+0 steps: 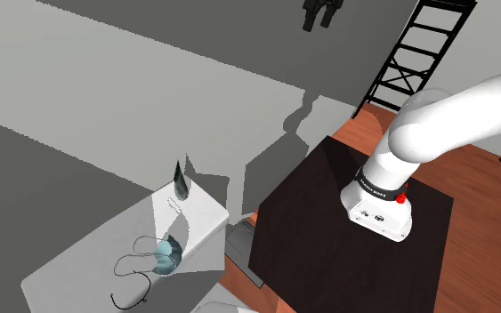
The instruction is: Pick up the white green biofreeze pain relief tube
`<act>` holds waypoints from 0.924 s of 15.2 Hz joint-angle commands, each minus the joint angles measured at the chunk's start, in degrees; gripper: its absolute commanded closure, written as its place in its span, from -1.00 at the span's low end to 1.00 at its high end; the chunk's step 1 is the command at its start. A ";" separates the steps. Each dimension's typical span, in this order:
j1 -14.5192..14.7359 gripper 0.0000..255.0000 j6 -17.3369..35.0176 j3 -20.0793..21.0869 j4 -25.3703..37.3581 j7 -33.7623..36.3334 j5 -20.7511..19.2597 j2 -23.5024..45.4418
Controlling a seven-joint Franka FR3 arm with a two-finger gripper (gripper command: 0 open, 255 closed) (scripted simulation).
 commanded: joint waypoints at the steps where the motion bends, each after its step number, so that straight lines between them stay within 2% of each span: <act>1: 0.00 -1.00 0.00 0.00 0.00 0.00 0.00 0.00; 8: 0.62 -1.00 6.50 7.42 -6.16 13.27 5.94 3.29; 14: 1.59 -1.00 13.24 13.73 -8.47 24.15 11.16 9.60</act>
